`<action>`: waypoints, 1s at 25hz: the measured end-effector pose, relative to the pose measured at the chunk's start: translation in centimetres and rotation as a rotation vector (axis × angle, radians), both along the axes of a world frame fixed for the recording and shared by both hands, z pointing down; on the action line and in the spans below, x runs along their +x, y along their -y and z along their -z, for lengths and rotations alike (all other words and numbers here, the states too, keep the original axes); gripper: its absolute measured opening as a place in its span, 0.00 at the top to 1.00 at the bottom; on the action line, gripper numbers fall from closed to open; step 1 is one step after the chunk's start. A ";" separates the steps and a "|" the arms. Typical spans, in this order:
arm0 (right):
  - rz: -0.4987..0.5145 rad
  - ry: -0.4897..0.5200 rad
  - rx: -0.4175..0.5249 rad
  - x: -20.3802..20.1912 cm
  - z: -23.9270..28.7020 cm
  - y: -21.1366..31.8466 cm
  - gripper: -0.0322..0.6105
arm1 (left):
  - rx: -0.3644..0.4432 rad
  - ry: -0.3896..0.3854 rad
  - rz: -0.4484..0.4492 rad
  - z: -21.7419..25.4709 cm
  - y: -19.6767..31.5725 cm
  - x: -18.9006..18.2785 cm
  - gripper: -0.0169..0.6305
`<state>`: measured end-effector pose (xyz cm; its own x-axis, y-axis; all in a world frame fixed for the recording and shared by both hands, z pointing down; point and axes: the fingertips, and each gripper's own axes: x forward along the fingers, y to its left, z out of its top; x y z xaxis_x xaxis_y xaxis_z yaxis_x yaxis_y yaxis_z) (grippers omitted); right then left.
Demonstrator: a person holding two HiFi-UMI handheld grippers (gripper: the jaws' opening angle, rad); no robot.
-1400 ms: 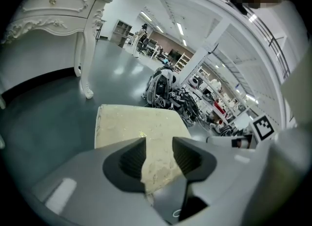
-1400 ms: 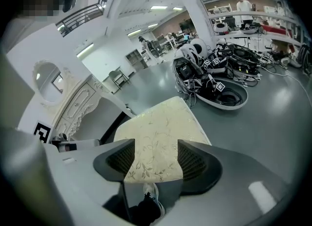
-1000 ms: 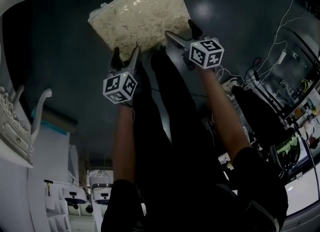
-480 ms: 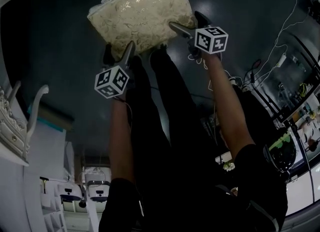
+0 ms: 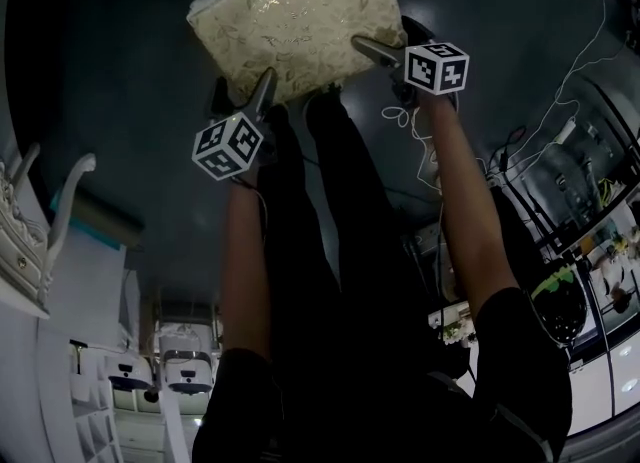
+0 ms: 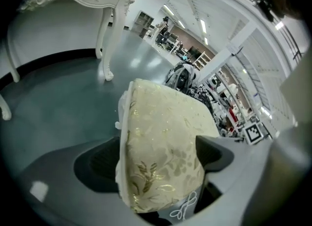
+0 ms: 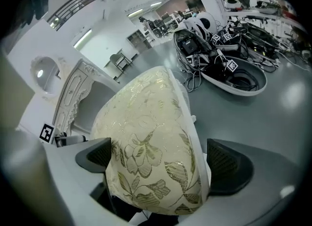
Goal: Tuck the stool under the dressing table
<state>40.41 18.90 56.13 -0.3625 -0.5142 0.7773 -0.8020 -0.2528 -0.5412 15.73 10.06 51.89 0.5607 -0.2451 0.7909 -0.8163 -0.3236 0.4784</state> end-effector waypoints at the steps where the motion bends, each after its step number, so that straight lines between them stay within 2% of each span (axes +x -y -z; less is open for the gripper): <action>1: 0.000 0.020 -0.002 -0.1 -0.2 0.0 0.02 | -0.015 -0.002 -0.003 -0.6 -0.1 0.0 0.22; 5: 0.016 0.070 -0.007 -0.3 -0.6 0.0 0.02 | -0.046 -0.010 -0.008 -2.1 -0.1 0.5 0.20; 8: 0.027 0.073 -0.008 -0.3 -0.7 0.0 0.02 | -0.054 -0.023 -0.013 -2.4 0.1 0.7 0.18; 13: 0.032 0.067 -0.004 -0.4 -0.8 0.2 0.02 | -0.124 -0.067 -0.036 -3.4 0.0 1.0 0.17; 17: 0.126 0.025 0.025 -0.4 -0.5 0.9 0.02 | -0.125 -0.085 -0.065 -3.4 0.0 1.4 0.16; 19: 0.159 0.093 -0.006 -0.6 -1.0 0.9 0.02 | -0.125 -0.096 -0.077 -3.5 0.2 1.7 0.16; 22: 0.154 0.209 -0.027 -1.3 -1.7 1.0 0.01 | -0.130 -0.109 -0.094 -3.8 0.4 1.7 0.14; 25: 0.146 0.214 -0.004 -1.4 -1.7 1.1 0.01 | -0.120 -0.126 -0.090 -4.0 0.5 1.7 0.12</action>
